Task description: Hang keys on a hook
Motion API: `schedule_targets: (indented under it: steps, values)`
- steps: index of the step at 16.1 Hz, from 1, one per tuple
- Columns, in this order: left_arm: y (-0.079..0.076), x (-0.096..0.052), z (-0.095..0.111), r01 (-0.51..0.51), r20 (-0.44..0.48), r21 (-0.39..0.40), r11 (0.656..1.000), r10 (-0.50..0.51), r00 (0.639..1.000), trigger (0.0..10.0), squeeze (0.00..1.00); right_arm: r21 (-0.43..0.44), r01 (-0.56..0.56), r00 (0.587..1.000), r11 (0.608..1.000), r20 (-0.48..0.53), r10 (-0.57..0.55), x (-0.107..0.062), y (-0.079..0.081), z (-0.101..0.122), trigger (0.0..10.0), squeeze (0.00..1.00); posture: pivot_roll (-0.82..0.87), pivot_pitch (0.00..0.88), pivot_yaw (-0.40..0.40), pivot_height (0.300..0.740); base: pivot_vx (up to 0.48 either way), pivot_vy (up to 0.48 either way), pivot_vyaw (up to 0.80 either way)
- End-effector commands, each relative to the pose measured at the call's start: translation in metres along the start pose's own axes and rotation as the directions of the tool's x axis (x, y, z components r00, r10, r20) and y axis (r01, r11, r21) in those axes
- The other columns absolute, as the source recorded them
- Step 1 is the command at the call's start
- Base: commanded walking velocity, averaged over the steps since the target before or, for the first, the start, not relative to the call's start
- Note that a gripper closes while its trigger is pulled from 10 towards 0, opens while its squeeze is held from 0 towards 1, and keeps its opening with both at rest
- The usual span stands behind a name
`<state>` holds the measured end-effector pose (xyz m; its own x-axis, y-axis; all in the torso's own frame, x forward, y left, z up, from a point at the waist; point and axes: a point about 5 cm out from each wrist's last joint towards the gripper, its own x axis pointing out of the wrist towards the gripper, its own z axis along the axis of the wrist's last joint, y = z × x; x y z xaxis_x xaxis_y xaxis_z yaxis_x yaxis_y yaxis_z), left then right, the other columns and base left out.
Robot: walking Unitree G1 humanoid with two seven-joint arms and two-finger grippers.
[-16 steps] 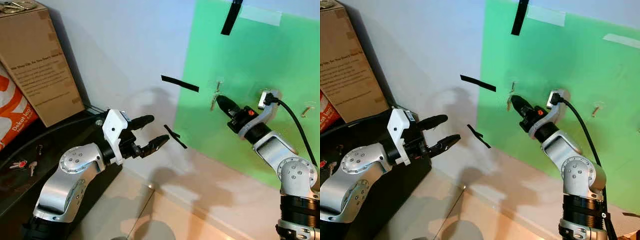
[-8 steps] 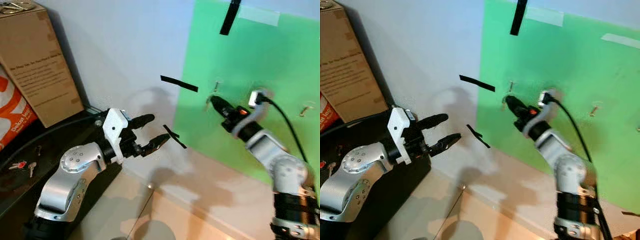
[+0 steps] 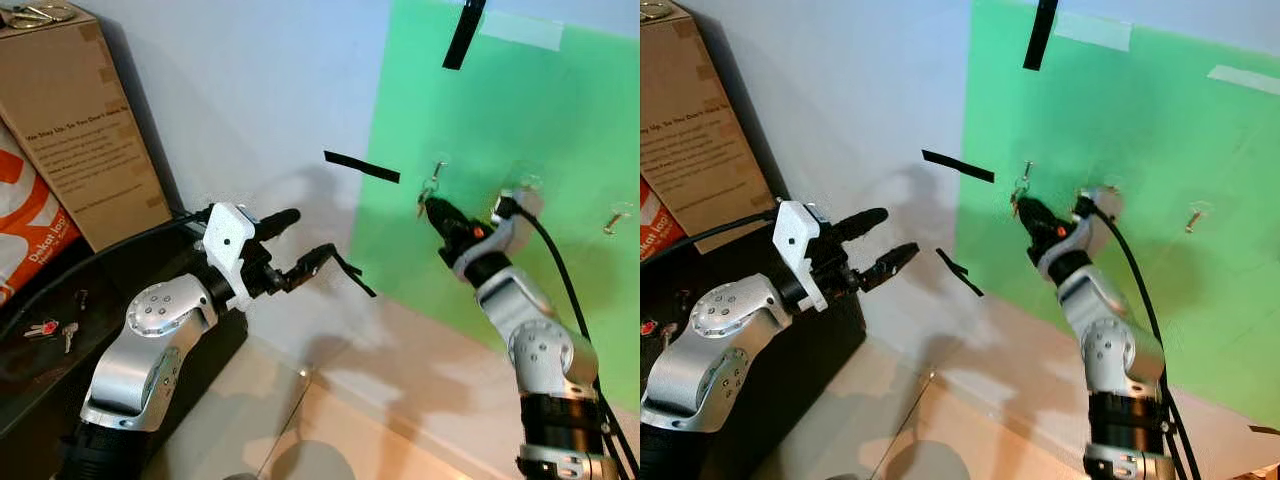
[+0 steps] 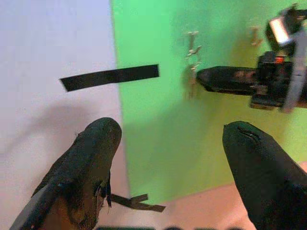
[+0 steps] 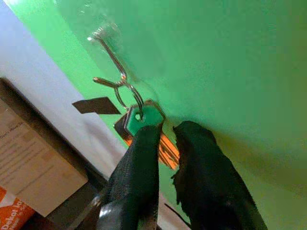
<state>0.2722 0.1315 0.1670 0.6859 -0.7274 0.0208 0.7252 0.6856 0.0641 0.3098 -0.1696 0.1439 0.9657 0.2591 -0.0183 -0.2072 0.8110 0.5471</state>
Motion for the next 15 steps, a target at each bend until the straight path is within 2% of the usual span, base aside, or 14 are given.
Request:
schedule_targets:
  steps: [1,3,4,5,6,7,9,11,12,14,15]
  values:
    - [0.006,0.000,-0.001,-0.052,-0.018,0.029,0.998,0.052,0.998,10.0,0.00,-0.025,0.001,1.000,1.000,0.025,-0.001,-0.004,-0.002,0.004,10.0,1.00,-0.07,0.000,0.018,0.740,0.000,0.000,0.00]
    - [0.015,-0.002,-0.012,-0.187,-0.087,0.066,0.980,0.192,0.977,10.0,0.00,-0.174,0.073,0.997,0.982,0.007,-0.073,-0.015,-0.010,-0.006,10.0,1.00,-0.07,0.000,0.015,0.740,0.000,0.000,0.00]
    - [0.017,-0.003,-0.015,-0.220,-0.103,0.070,0.973,0.226,0.969,10.0,0.00,-0.205,0.093,0.996,0.974,0.009,-0.093,-0.018,-0.012,-0.008,10.0,1.00,-0.07,0.000,0.014,0.740,0.000,0.000,0.00]
    - [0.022,-0.009,-0.022,-0.310,-0.105,0.092,0.946,0.319,0.942,10.0,0.00,-0.327,0.096,0.993,0.940,-0.037,-0.114,-0.026,-0.014,-0.021,10.0,1.00,-0.07,0.000,0.009,0.740,0.000,0.000,0.00]
    - [0.022,-0.015,-0.028,-0.351,-0.113,0.104,0.931,0.361,0.925,10.0,0.00,-0.388,0.083,0.987,0.918,-0.094,-0.129,-0.034,-0.016,-0.035,10.0,1.00,-0.07,0.000,0.001,0.740,0.000,0.000,0.00]
    - [0.021,-0.017,-0.030,-0.356,-0.120,0.110,0.928,0.368,0.922,10.0,0.00,-0.399,0.075,0.985,0.914,-0.114,-0.131,-0.037,-0.017,-0.041,10.0,1.00,-0.07,0.000,0.000,0.740,0.000,0.000,0.00]
    - [0.017,-0.028,-0.043,-0.441,-0.136,0.085,0.894,0.449,0.883,10.0,0.00,-0.481,0.123,0.972,0.868,-0.118,-0.203,-0.047,-0.025,-0.061,10.0,1.00,-0.07,0.000,-0.005,0.740,0.000,0.000,0.80]
    - [0.017,-0.036,-0.055,-0.517,-0.170,0.105,0.849,0.528,0.832,10.0,0.00,-0.471,0.125,0.973,0.873,-0.116,-0.201,-0.048,-0.026,-0.073,10.0,1.00,-0.07,0.000,0.000,0.740,0.000,0.000,0.80]
    - [0.017,-0.037,-0.056,-0.535,-0.158,0.135,0.834,0.551,0.819,10.0,0.00,-0.453,0.119,0.975,0.884,-0.114,-0.189,-0.046,-0.024,-0.075,10.0,1.00,-0.07,0.000,0.001,0.740,0.000,0.000,0.77]
    - [0.017,-0.034,-0.055,-0.542,-0.138,0.156,0.826,0.561,0.816,10.0,0.00,-0.445,0.107,0.970,0.889,-0.150,-0.192,-0.041,-0.022,-0.079,10.0,1.00,-0.06,0.000,-0.001,0.740,0.000,0.000,0.79]
    - [0.016,-0.032,-0.053,-0.535,-0.128,0.168,0.828,0.557,0.821,10.0,0.00,-0.422,0.063,0.970,0.905,-0.188,-0.155,-0.038,-0.018,-0.084,10.0,1.00,-0.06,0.000,-0.002,0.740,0.000,-0.386,0.80]
